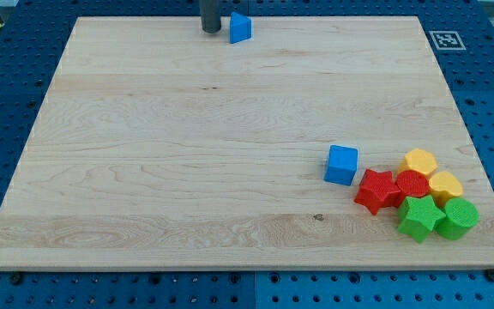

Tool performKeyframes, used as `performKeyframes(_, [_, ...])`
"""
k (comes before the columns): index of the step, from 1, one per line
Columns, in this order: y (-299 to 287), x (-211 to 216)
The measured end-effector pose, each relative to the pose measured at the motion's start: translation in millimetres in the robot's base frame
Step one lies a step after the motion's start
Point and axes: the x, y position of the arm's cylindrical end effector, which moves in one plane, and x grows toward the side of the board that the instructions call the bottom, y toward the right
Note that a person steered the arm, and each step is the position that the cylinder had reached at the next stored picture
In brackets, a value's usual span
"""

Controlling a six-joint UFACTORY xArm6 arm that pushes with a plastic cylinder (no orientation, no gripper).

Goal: Slide the blue triangle to the right and slightly down

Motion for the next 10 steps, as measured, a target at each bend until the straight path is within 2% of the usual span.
performKeyframes(4, [75, 14])
performKeyframes(6, [144, 14])
performKeyframes(8, [154, 15])
performKeyframes(10, [151, 58])
